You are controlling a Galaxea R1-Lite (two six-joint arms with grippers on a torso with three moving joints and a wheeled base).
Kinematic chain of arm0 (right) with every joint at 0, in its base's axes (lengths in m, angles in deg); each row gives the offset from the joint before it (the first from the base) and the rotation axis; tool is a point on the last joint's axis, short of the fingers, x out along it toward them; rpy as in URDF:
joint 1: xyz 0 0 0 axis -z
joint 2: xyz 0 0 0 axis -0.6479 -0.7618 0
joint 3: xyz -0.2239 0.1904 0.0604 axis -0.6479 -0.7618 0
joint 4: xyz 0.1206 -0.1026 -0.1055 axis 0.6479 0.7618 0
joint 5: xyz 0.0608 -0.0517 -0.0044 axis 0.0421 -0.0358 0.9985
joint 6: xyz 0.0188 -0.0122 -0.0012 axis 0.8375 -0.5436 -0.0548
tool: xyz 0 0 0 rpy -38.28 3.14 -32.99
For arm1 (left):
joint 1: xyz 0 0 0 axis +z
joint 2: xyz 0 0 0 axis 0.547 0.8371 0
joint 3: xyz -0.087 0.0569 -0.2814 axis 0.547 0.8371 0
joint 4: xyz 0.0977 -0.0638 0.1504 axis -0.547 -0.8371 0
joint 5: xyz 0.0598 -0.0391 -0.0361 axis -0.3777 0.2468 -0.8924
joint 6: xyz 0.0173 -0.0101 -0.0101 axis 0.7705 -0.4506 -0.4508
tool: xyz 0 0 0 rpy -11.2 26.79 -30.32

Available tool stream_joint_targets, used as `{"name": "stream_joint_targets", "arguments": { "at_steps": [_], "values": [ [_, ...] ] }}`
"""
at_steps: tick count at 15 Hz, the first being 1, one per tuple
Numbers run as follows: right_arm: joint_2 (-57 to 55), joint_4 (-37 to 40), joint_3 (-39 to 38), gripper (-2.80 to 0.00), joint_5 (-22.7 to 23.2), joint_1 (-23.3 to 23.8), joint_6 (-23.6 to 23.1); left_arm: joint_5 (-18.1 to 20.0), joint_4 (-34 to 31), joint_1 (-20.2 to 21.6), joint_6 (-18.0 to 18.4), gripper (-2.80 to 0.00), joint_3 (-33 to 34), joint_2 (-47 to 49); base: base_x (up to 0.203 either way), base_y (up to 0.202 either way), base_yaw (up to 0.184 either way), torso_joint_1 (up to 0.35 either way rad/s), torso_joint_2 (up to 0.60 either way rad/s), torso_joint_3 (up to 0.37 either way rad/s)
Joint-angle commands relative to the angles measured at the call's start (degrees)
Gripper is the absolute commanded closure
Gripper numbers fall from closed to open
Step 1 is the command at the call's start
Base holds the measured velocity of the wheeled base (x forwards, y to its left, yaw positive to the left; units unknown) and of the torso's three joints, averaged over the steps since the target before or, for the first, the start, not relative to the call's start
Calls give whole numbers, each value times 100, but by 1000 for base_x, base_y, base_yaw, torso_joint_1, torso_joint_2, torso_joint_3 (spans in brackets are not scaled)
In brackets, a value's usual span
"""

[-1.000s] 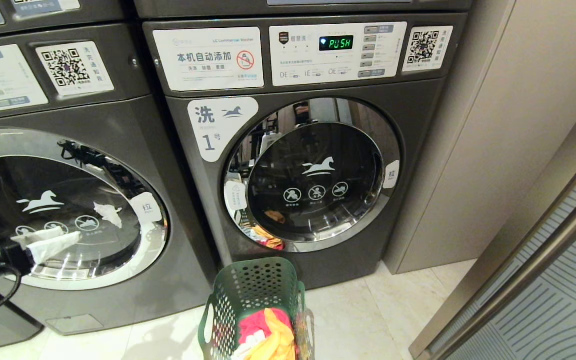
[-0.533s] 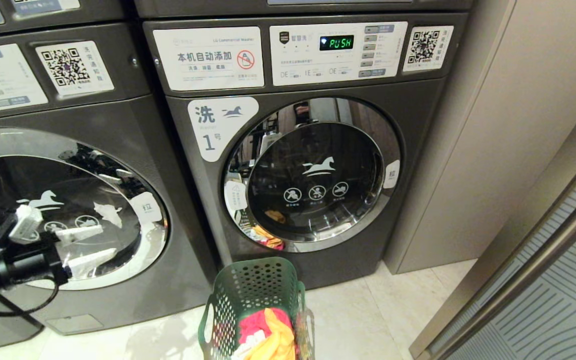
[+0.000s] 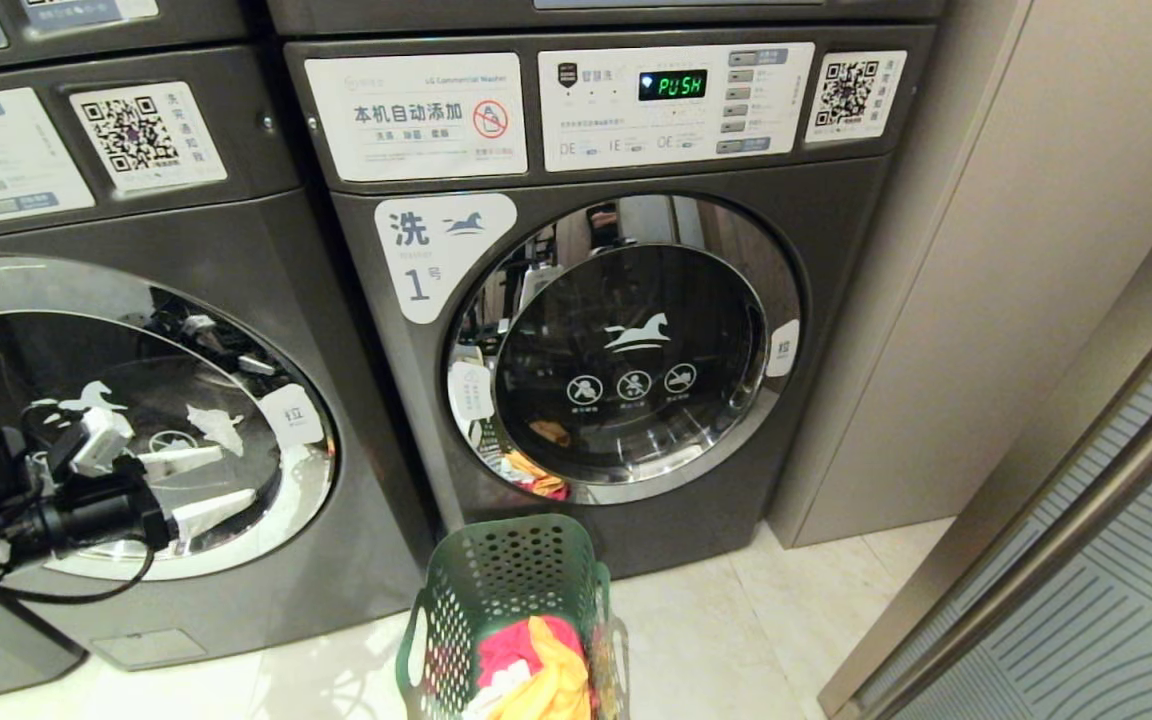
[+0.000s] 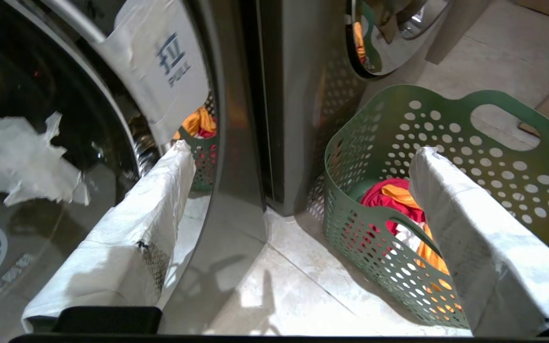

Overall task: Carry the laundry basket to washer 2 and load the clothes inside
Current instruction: Open the lid of the washing machine

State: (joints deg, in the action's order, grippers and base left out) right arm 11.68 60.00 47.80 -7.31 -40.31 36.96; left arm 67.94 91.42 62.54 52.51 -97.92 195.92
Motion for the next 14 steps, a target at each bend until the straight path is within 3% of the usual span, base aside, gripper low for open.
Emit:
{"name": "stream_joint_targets", "arguments": {
  "at_steps": [1,7,14],
  "values": [
    [-7,3,1,0,1,1,4,-13,9,-9,-122,-280,-131,105,0,0,0,0,0,0],
    [-7,3,1,0,1,1,-3,-462,9,-137,-903,-280,-578,384,0,0,0,0,0,0],
    [-7,3,1,0,1,1,-3,-476,61,-338,-1430,-280,-1215,850,0,0,0,0,0,0]
  ]
}}
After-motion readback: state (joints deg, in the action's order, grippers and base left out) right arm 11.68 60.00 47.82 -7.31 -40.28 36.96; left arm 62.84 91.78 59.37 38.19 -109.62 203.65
